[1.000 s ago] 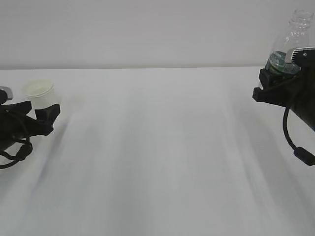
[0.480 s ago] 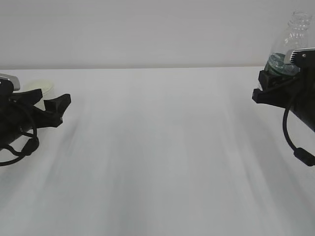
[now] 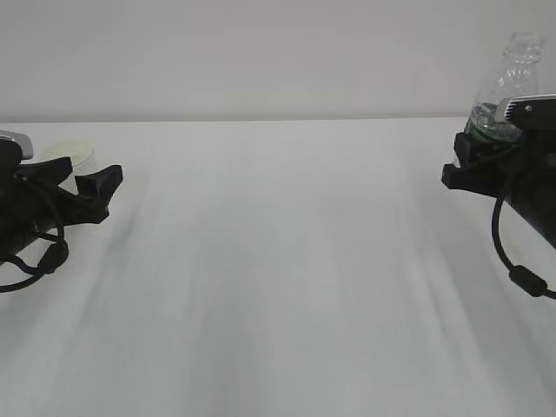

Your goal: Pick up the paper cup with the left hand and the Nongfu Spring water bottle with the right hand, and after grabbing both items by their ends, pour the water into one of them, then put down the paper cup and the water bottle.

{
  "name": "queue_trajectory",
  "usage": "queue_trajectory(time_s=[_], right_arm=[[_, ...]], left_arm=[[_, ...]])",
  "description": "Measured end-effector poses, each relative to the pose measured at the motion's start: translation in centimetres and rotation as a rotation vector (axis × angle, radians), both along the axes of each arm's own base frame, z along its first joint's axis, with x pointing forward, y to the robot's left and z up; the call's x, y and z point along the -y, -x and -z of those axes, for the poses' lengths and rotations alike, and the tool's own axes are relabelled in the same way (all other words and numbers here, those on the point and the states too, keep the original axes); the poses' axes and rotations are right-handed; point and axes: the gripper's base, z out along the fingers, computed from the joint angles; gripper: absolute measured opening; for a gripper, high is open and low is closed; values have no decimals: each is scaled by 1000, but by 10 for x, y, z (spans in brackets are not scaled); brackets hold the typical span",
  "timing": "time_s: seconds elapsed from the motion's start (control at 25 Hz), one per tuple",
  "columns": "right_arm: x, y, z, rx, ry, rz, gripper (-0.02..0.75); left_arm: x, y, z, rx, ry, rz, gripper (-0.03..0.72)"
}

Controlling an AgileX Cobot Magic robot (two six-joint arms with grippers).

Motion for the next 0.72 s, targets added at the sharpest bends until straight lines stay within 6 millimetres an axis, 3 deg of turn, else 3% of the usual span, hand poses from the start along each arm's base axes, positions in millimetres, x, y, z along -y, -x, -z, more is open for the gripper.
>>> queue_trajectory(time_s=[0.72], right_arm=[[-4,-41,65,-80,11,29,403]], left_arm=[[0,0,0,0,0,-4,592]])
